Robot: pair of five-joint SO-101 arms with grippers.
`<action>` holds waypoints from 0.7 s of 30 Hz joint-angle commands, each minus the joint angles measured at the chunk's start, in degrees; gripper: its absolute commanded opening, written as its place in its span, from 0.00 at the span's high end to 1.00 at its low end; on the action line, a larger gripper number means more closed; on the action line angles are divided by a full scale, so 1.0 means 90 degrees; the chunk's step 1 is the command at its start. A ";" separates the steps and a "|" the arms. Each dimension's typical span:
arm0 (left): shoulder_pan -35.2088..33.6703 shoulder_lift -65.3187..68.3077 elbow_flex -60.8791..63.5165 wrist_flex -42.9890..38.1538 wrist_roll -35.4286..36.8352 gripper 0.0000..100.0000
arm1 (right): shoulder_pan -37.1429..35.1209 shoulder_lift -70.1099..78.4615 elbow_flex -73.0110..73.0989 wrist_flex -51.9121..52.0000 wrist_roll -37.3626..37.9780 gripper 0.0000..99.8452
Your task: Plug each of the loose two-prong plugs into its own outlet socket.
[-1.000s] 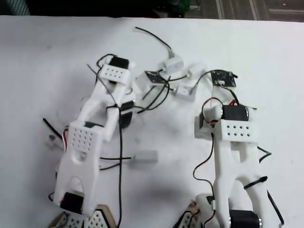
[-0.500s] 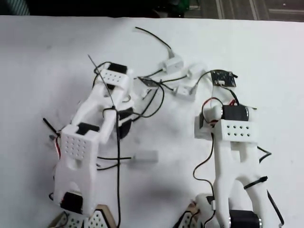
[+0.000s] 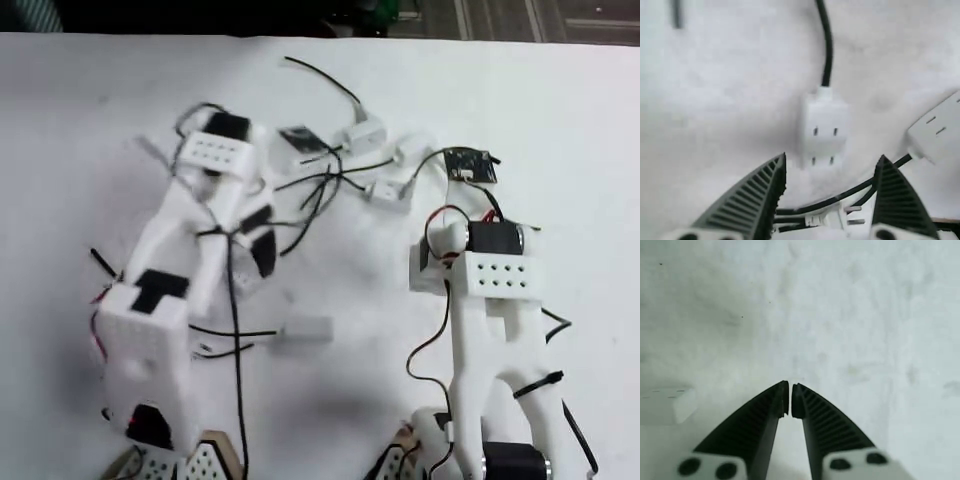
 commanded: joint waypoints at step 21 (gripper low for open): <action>-0.3658 -0.6012 0.5763 -0.2383 -0.0713 0.80 | -0.1509 -0.0181 0.0156 -0.0034 0.0059 0.98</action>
